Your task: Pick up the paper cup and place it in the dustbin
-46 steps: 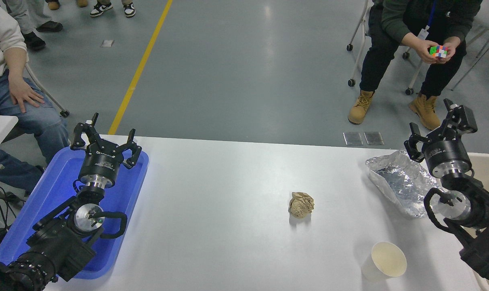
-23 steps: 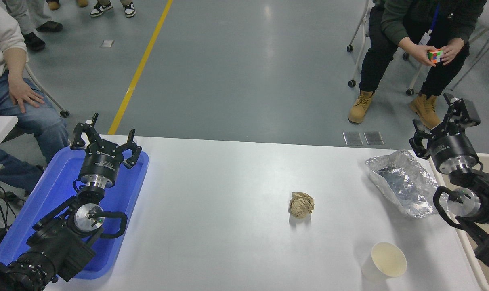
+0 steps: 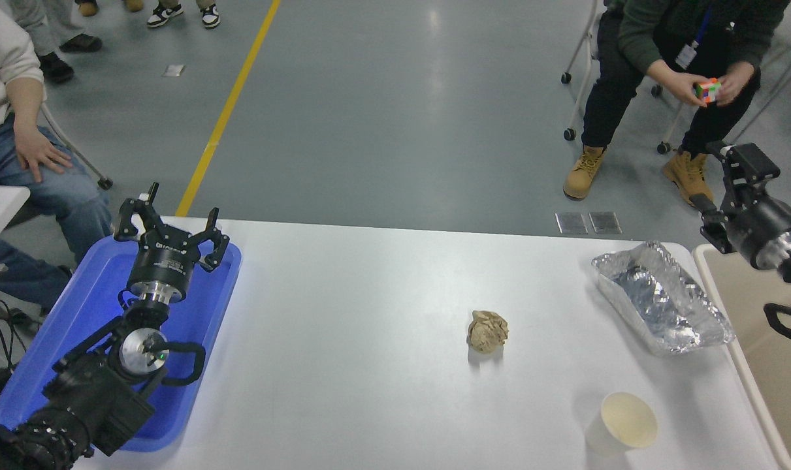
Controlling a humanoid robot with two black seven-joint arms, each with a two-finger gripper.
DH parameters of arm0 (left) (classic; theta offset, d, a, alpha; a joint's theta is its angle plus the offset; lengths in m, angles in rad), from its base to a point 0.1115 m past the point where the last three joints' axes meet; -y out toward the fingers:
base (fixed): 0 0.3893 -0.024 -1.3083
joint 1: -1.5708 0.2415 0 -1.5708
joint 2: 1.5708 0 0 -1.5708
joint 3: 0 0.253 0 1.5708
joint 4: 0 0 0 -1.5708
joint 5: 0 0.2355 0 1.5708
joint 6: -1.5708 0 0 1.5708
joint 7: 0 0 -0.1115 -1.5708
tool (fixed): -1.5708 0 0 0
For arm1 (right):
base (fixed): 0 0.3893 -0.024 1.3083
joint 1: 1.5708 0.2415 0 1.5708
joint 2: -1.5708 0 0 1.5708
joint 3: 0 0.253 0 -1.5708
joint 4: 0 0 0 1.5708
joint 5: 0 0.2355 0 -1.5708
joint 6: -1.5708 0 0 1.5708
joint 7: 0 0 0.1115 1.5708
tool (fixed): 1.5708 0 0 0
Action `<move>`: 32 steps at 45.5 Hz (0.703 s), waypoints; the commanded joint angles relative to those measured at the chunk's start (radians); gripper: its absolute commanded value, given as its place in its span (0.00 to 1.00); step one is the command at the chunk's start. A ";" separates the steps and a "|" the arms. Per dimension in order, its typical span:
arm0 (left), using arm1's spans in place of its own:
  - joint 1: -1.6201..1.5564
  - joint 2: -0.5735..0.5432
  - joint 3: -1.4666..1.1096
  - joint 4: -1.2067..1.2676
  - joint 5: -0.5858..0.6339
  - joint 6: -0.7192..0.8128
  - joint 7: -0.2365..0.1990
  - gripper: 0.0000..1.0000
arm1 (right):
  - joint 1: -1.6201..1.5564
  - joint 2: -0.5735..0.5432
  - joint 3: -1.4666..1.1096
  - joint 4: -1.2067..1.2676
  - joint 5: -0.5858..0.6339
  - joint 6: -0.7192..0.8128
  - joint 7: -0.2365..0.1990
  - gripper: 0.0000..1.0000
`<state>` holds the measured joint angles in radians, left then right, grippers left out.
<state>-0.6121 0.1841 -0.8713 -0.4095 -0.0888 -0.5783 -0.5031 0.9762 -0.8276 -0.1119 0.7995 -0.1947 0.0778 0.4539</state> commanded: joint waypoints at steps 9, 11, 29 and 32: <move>0.000 0.000 0.000 0.000 0.000 0.000 0.000 1.00 | 0.581 -0.009 -1.041 0.018 -0.005 0.095 0.000 1.00; 0.000 0.000 0.000 0.000 0.000 0.000 0.000 1.00 | 0.614 0.001 -1.075 0.018 -0.005 0.131 0.000 1.00; 0.000 0.000 0.000 0.000 0.000 0.000 0.001 1.00 | 0.913 0.110 -1.416 0.257 -0.087 0.392 -0.008 1.00; 0.000 0.000 0.000 0.000 0.000 0.000 0.000 1.00 | 0.960 0.133 -1.477 0.302 -0.110 0.428 -0.011 1.00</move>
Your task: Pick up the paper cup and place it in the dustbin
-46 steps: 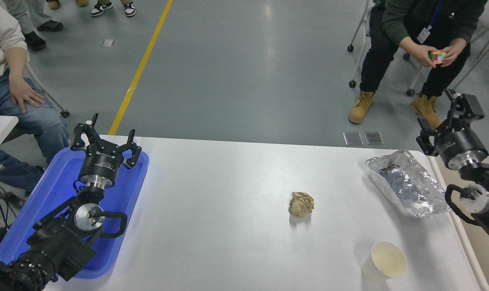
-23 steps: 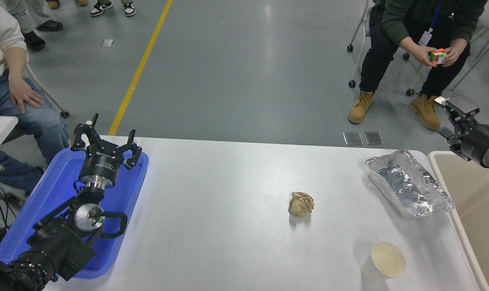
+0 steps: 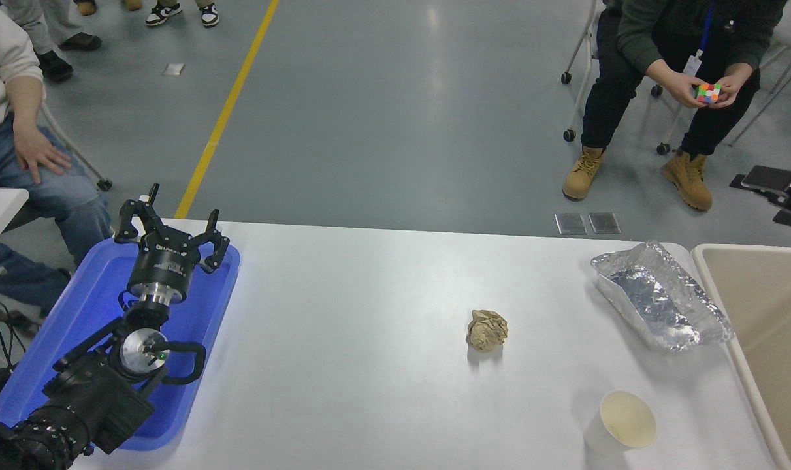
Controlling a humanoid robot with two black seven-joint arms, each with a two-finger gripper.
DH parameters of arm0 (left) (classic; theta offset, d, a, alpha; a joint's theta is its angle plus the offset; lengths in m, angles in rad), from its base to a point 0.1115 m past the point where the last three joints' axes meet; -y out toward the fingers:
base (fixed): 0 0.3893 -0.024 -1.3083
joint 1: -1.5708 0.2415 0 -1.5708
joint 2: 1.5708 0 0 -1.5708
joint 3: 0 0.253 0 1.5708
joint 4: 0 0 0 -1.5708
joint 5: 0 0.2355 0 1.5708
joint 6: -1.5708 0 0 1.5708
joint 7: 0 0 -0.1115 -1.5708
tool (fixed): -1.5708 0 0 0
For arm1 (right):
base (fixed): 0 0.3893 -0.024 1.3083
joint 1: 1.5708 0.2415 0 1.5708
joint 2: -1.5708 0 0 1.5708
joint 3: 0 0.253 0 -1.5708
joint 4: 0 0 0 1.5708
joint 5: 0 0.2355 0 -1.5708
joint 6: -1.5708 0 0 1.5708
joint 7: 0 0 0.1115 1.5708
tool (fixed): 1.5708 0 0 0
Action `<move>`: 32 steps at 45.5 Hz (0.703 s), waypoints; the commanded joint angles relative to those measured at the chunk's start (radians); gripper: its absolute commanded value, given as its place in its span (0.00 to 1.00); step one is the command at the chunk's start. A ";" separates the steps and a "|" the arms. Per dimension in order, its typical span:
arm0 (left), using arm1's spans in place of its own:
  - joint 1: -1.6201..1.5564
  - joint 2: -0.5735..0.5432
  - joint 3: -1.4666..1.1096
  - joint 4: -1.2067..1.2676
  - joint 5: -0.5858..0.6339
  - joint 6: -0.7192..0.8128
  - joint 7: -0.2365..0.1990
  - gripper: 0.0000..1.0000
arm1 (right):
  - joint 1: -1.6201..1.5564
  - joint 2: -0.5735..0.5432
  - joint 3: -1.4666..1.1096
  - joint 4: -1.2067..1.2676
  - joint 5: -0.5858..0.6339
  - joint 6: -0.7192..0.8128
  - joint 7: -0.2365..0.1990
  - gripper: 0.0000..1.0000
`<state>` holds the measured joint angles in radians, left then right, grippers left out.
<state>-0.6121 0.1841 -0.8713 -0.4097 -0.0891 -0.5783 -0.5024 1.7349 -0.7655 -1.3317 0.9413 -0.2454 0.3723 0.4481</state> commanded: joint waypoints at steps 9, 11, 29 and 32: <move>0.000 0.000 0.000 0.000 0.000 0.000 -0.001 1.00 | 0.305 0.126 -0.356 0.234 -0.094 0.272 -0.008 1.00; 0.000 0.000 0.000 0.000 0.000 0.000 0.001 1.00 | 0.327 0.130 -0.363 0.249 -0.098 0.295 -0.008 1.00; 0.000 0.000 0.000 0.000 0.000 0.000 -0.001 1.00 | 0.425 0.163 -0.348 0.467 -0.104 0.320 -0.008 1.00; 0.000 0.000 0.000 0.000 0.000 0.000 -0.001 1.00 | 0.451 0.163 -0.330 0.488 -0.104 0.321 -0.008 1.00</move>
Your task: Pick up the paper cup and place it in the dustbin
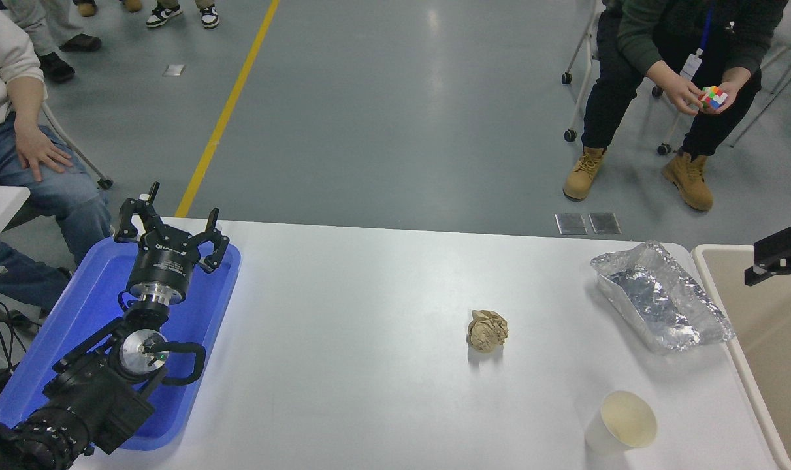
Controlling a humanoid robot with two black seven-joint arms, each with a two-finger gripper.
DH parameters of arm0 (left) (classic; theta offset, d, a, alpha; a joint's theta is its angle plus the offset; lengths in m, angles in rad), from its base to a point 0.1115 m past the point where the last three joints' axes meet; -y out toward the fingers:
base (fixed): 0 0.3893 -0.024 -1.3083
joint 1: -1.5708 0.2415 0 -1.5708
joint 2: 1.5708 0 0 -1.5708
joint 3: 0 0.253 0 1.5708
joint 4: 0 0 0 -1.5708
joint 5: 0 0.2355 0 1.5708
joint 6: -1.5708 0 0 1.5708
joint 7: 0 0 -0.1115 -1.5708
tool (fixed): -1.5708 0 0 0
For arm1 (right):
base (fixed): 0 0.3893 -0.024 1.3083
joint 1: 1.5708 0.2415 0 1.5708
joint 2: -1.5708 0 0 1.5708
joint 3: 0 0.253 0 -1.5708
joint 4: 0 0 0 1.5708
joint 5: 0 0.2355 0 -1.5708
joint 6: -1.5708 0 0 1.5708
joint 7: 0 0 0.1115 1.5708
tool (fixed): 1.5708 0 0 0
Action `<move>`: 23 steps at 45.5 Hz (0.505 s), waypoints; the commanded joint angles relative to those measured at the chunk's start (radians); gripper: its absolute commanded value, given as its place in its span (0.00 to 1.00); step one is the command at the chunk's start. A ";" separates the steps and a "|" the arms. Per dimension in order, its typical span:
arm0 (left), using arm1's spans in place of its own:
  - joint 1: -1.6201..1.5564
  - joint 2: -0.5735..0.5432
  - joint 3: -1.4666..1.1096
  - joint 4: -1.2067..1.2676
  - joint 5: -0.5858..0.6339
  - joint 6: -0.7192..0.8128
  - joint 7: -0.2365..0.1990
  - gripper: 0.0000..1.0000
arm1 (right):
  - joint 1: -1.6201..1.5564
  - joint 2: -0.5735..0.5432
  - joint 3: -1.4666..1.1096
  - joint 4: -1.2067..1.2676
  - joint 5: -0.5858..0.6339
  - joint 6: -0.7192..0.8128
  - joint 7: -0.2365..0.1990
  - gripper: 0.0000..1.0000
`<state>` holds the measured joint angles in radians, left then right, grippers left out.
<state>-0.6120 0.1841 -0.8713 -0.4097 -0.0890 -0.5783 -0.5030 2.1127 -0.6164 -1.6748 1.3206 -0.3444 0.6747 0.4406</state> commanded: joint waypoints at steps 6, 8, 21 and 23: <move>0.000 0.000 0.000 0.000 0.000 0.000 0.000 1.00 | 0.110 0.014 0.033 0.141 -0.036 0.020 -0.002 1.00; 0.000 0.000 0.000 0.000 0.000 0.000 0.000 1.00 | 0.118 0.014 0.041 0.152 -0.054 0.020 -0.002 1.00; 0.000 0.000 0.000 0.000 0.000 0.000 0.000 1.00 | 0.064 0.018 0.058 0.181 -0.096 -0.067 -0.013 1.00; 0.000 0.000 0.000 0.000 0.000 0.000 0.000 1.00 | 0.046 0.020 0.064 0.183 -0.096 -0.082 -0.029 1.00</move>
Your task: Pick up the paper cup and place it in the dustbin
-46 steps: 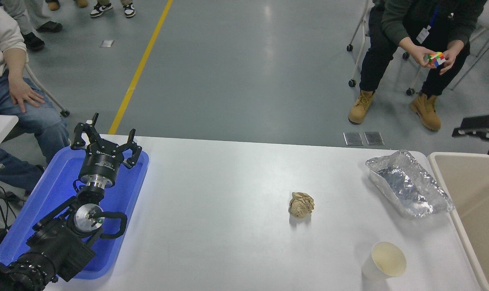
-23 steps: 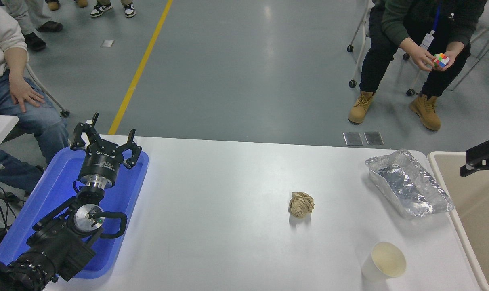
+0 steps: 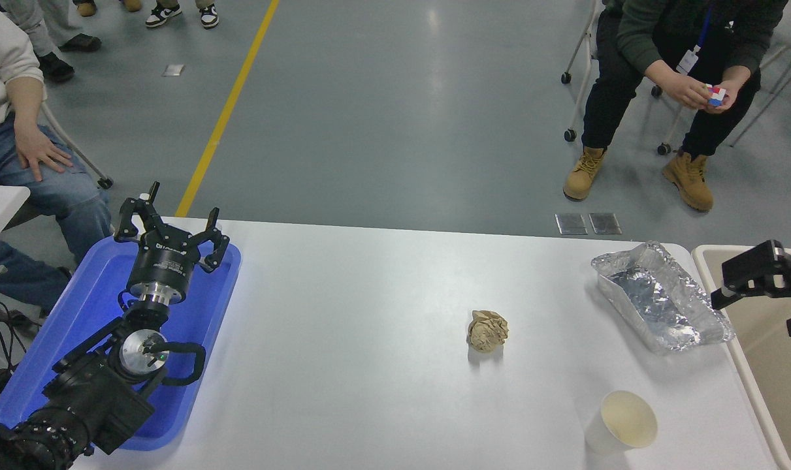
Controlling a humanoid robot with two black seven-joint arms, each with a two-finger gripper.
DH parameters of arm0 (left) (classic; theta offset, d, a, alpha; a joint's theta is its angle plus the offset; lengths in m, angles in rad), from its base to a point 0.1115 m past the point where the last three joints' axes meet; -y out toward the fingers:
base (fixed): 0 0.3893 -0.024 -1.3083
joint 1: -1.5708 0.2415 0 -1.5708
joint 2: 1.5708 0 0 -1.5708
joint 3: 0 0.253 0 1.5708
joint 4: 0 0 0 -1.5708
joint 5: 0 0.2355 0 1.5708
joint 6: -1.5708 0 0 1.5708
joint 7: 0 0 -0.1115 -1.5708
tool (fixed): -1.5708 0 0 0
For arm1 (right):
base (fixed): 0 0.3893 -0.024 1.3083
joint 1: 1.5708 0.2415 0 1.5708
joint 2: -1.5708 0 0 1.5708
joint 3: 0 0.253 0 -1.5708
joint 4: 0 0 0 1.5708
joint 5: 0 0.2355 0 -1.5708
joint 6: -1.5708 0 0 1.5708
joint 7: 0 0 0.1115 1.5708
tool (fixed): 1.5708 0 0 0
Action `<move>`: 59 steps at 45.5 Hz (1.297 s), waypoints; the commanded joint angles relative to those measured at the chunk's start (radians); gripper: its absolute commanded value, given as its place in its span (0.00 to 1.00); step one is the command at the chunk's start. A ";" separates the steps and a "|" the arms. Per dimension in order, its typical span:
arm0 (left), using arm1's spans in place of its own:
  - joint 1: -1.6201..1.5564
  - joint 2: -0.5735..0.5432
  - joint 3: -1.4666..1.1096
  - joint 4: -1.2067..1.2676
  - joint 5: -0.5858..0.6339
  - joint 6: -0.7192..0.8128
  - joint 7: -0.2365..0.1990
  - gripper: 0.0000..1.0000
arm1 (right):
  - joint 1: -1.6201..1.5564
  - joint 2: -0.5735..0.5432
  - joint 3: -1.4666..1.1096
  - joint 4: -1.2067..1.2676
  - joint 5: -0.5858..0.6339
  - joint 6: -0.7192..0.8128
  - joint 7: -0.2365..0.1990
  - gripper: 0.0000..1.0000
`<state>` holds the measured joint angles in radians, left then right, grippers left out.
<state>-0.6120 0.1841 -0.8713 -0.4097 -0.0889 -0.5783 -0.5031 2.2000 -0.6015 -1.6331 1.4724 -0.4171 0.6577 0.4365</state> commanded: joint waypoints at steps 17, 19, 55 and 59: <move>0.000 0.000 0.000 0.000 0.000 0.000 0.000 1.00 | -0.233 0.008 0.142 0.029 -0.048 -0.196 -0.088 1.00; 0.000 0.000 0.000 0.000 0.000 0.000 0.000 1.00 | -0.259 0.014 0.154 0.031 -0.049 -0.213 -0.088 1.00; 0.000 0.000 0.000 0.000 0.000 0.000 0.000 1.00 | -0.626 0.075 0.285 -0.004 -0.054 -0.493 -0.085 1.00; 0.000 0.000 0.000 0.000 0.000 0.000 0.000 1.00 | -0.669 0.077 0.302 -0.026 -0.049 -0.521 -0.085 1.00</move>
<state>-0.6120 0.1841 -0.8713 -0.4095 -0.0889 -0.5783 -0.5032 1.6368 -0.5371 -1.3697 1.4793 -0.4755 0.2144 0.3513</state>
